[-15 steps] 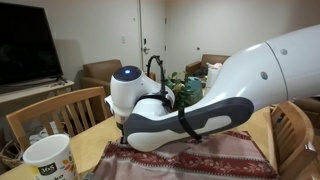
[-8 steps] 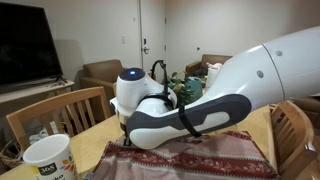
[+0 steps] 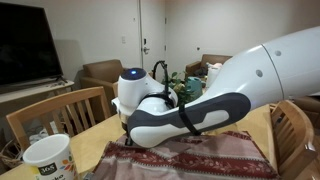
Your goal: Straighten the red cloth
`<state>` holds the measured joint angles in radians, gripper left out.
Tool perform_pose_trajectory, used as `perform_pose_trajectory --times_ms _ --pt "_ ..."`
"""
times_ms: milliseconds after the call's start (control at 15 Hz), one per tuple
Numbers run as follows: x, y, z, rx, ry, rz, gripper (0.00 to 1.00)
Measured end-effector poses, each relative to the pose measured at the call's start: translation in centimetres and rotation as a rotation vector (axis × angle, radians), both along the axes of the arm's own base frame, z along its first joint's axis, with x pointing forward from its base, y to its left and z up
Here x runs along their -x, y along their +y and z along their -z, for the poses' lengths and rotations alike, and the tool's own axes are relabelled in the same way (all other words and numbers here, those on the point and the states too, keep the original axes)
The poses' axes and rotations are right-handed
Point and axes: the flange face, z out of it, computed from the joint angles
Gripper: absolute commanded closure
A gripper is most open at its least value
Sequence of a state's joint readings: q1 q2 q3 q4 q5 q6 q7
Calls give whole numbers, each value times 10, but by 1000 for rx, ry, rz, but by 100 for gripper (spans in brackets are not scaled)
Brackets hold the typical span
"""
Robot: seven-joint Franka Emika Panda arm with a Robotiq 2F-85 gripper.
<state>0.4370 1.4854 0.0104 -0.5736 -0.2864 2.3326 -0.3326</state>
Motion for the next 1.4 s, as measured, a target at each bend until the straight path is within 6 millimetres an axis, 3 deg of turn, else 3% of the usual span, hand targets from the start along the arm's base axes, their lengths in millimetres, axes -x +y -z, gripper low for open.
perform_pose_trajectory --times_ms 600,1400 --pt "-10 -28 0 80 1 28 100" --pt "-11 -30 2 81 6 31 99"
